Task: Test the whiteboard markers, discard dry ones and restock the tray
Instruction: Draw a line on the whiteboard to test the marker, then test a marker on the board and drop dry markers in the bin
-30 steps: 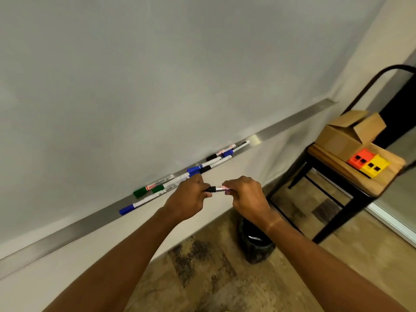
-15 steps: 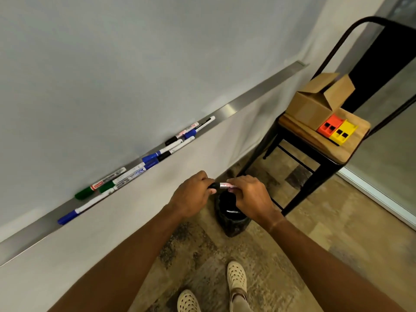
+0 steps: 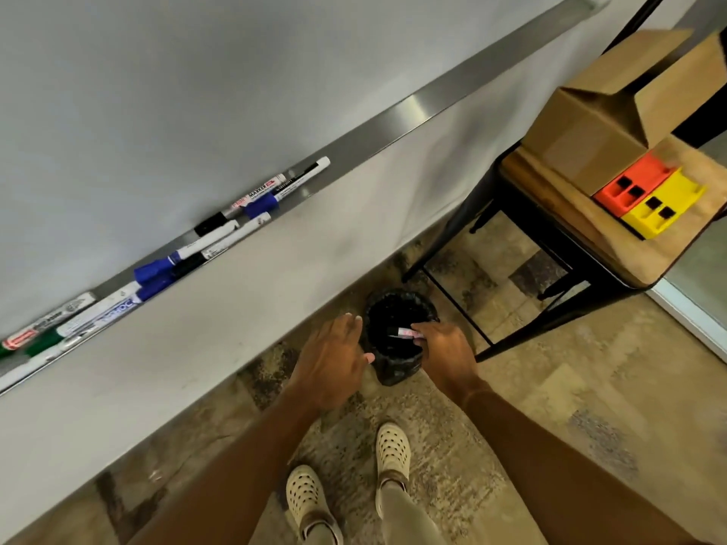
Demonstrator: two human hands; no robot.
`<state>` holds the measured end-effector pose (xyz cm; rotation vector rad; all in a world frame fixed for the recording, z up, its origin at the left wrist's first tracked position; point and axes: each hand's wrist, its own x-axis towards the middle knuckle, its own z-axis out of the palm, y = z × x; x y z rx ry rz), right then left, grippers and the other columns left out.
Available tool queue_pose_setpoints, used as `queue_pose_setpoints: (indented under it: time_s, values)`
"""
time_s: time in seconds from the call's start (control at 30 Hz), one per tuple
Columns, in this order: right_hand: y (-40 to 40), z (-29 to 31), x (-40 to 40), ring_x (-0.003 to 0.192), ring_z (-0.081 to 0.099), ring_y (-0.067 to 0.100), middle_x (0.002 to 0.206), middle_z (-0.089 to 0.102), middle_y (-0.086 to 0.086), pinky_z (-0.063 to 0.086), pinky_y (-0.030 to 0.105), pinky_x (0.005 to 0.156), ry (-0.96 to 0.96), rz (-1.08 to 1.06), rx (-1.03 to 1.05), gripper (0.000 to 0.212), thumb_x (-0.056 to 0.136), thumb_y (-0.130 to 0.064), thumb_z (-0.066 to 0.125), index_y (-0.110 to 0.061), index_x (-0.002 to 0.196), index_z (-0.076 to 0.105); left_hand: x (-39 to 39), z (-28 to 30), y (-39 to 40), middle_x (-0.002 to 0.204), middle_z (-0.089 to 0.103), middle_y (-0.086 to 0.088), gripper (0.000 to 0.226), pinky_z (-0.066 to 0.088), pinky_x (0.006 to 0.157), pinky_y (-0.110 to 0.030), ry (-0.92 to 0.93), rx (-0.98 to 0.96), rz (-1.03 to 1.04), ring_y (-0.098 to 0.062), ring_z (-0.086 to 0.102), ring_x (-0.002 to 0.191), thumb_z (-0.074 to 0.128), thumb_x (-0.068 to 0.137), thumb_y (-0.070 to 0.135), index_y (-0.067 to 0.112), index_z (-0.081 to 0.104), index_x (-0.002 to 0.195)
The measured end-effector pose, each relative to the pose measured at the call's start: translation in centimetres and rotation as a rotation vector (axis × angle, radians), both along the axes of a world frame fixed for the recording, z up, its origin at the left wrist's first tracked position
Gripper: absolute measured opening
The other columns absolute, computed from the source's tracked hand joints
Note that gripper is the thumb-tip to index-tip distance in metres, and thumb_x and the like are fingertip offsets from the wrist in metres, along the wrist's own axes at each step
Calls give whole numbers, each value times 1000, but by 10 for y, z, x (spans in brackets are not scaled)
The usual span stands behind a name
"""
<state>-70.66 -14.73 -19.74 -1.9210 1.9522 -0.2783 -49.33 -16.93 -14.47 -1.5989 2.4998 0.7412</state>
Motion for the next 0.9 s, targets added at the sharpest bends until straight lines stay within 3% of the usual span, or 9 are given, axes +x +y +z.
queue_pose_setpoints:
  time_s: [0.1, 0.23, 0.43, 0.73, 0.9]
  values:
    - [-26, -12, -13, 117, 57, 32, 125, 61, 17, 37, 49, 105, 132, 3, 8, 58, 76, -14, 76, -8, 130, 55, -1, -3, -8, 153, 26, -10, 65, 24, 112, -37, -8, -36, 22, -24, 25, 139, 38, 96, 47, 12, 23, 148]
    - [-43, -6, -23, 136, 37, 32, 145, 43, 17, 24, 48, 112, 164, 13, 48, 63, 89, -28, 64, -11, 144, 39, 4, 0, -16, 156, 20, -8, 69, 20, 115, -37, -44, -26, 57, -22, 19, 142, 35, 95, 53, 14, 17, 150]
    - [-51, 14, -19, 138, 33, 29, 148, 39, 14, 23, 44, 113, 119, 32, 38, 61, 94, -35, 56, -12, 146, 35, 6, 17, -23, 155, 22, -8, 74, 23, 111, -39, -66, -80, 72, -24, 23, 140, 38, 92, 57, 14, 19, 149]
    - [-67, 64, 25, 124, 51, 34, 133, 55, 17, 38, 47, 104, 10, 140, -124, 54, 88, -25, 65, -7, 136, 49, 30, 54, -16, 156, 17, -10, 75, 18, 114, -37, -47, -138, 197, -25, 19, 142, 35, 89, 56, 15, 20, 150]
    - [-66, 99, 74, 134, 40, 29, 144, 46, 11, 24, 42, 113, -79, 229, -159, 52, 93, -28, 58, -14, 141, 44, 62, 83, -3, 159, 6, -7, 72, 10, 116, -37, -75, -183, 305, -23, 9, 144, 35, 94, 55, 20, 9, 151]
